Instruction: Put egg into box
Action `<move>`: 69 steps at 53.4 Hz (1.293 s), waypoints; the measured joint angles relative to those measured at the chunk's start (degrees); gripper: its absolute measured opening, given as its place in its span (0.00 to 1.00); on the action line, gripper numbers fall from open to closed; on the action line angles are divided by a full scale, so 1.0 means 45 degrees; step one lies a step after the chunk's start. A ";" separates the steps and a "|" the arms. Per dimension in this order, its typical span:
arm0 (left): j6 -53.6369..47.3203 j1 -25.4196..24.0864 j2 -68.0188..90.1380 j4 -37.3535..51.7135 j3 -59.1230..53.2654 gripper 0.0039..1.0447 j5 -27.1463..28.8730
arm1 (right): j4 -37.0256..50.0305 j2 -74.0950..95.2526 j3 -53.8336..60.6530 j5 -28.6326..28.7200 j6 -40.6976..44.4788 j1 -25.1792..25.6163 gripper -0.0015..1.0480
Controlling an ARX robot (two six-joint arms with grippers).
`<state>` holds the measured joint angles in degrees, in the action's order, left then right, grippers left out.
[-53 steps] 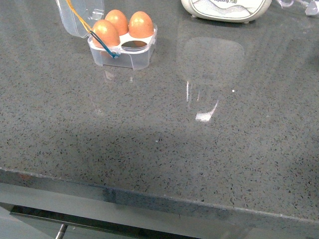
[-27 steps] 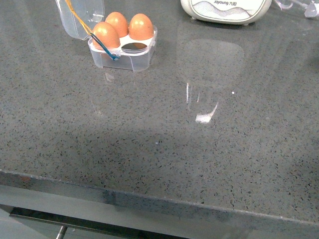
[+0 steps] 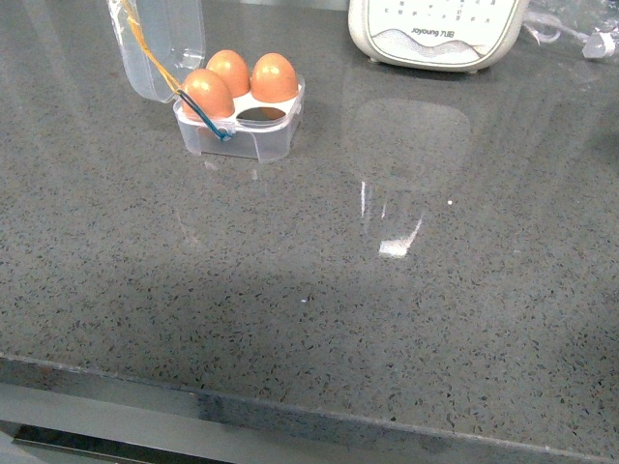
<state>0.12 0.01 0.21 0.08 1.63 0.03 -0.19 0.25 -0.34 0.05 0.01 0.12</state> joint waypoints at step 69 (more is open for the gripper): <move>0.0000 0.0000 0.0000 -0.0010 0.0000 0.94 0.0005 | 0.4459 1.7194 -0.9185 0.1321 0.1297 0.1219 0.93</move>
<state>0.12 0.01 0.21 0.03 1.63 0.05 19.88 77.62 -41.67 6.00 5.85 5.61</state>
